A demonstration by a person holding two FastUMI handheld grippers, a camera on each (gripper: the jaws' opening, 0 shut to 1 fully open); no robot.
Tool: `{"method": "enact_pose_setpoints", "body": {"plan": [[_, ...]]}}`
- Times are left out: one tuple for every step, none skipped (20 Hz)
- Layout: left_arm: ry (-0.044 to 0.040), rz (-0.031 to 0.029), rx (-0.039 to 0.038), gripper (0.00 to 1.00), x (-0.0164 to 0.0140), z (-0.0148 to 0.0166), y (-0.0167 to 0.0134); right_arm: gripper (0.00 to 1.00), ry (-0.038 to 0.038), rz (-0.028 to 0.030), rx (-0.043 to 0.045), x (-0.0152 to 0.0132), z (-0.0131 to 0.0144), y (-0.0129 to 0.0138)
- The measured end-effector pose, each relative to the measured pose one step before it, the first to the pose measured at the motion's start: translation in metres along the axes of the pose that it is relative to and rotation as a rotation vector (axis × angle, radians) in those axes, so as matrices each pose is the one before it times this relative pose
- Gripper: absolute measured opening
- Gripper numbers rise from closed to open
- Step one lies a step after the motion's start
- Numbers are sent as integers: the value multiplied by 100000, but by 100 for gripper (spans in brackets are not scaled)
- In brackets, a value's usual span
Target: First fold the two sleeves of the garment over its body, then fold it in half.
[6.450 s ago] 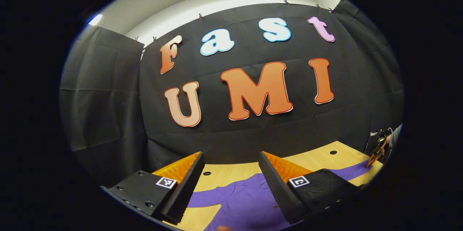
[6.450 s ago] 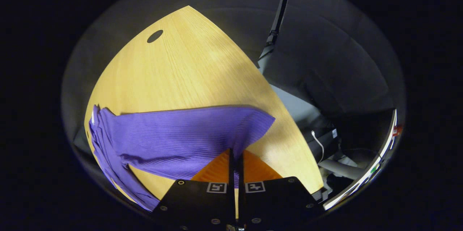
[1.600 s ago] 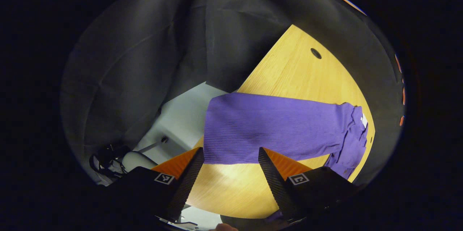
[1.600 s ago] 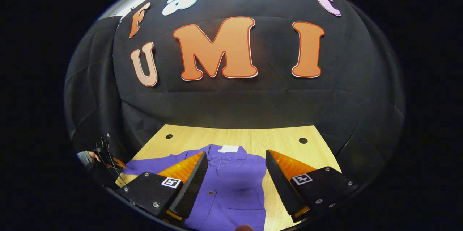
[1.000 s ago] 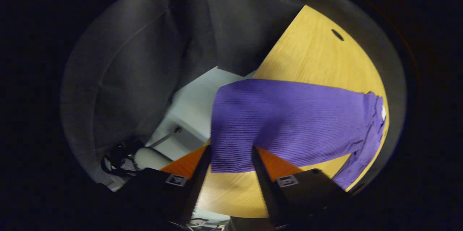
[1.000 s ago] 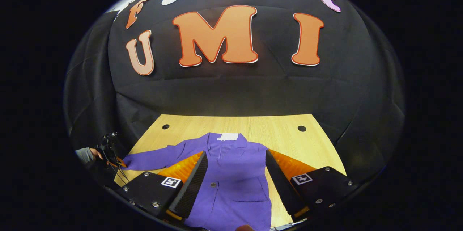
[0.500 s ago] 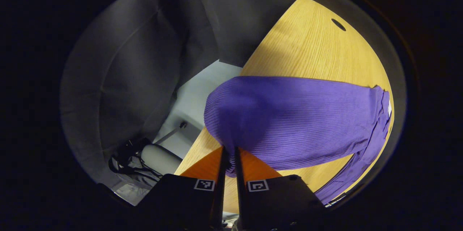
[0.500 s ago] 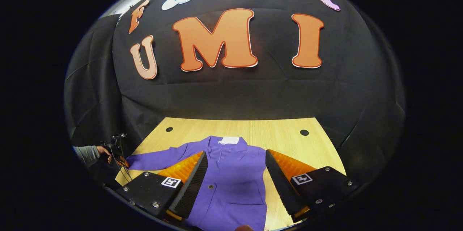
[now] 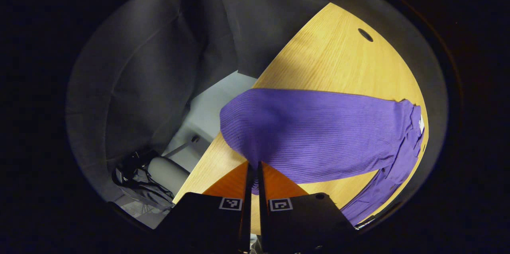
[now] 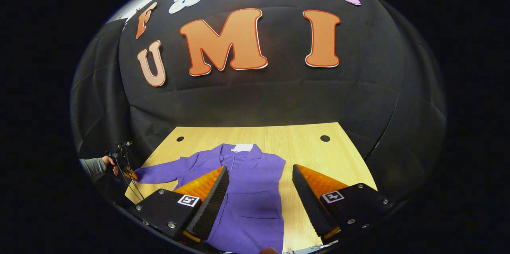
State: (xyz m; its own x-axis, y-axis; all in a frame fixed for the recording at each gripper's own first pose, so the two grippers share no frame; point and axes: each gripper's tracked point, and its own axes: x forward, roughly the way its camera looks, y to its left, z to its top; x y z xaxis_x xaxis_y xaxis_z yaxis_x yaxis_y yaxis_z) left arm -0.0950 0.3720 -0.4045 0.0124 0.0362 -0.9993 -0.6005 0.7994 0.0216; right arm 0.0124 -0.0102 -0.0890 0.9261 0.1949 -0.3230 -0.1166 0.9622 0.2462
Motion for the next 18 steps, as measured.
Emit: {"method": "enact_pose_setpoints", "body": {"plan": [[-1257, -1166, 870, 11, -741, 96, -601, 95, 254, 377, 554, -48, -116, -69], [-1571, -1221, 996, 11, -759, 35, -858, 95, 318, 243, 585, 90, -205, -47], [-1620, -2212, 997, 11, -777, 278, -1212, 95, -4, 751, 664, 15, -154, 141], [-1211, -1247, 1228, 11, -846, 174, -1231, 95, -216, 557, 880, 80, -56, 87], [-1511, -1352, 1842, 11, -646, 236, -1192, 95, -35, 1086, 552, -49, -140, 228], [-1053, -797, 2330, 11, -966, -238, -888, 95, -97, 197, 429, -26, -255, 82], [-1496, -1591, 2548, 11, -744, 64, -1369, 95, 71, 609, 320, -54, -183, 50], [-865, -1248, 2753, 11, -652, -29, -1383, 95, 9, 486, 307, -147, -144, 53], [-870, -1336, 2756, 11, -727, 233, -1475, 95, -179, 538, 561, -159, -114, 94], [-418, -1633, 2618, 11, -660, 70, -1457, 95, -140, 458, 1575, -38, -87, -12], [-372, -2341, 2283, 11, -676, 44, -1881, 95, 283, 1152, 1969, -25, -88, 103], [-295, -1334, 2025, 10, -35, 71, -1390, 95, -204, 1054, 1381, -159, -201, 202], [-125, -1560, 1762, 11, -231, 128, -1618, 95, -684, -289, 997, -176, -56, -164], [-693, -1769, 2313, 10, -682, 135, -1632, 95, -368, -7, 710, 65, 91, -129], [35, -216, 2058, 10, -210, 203, -1357, 95, -383, -499, 653, -94, -60, -105], [-498, -638, 2214, 11, -31, 230, -1560, 95, -237, 1, 404, -76, -19, -42], [-55, -635, 1841, 10, -213, 313, -1439, 95, -471, -365, 393, -142, 99, -168], [-319, -840, 1902, 10, -130, 335, -1585, 95, -267, -29, 437, -201, 48, -311]]}}
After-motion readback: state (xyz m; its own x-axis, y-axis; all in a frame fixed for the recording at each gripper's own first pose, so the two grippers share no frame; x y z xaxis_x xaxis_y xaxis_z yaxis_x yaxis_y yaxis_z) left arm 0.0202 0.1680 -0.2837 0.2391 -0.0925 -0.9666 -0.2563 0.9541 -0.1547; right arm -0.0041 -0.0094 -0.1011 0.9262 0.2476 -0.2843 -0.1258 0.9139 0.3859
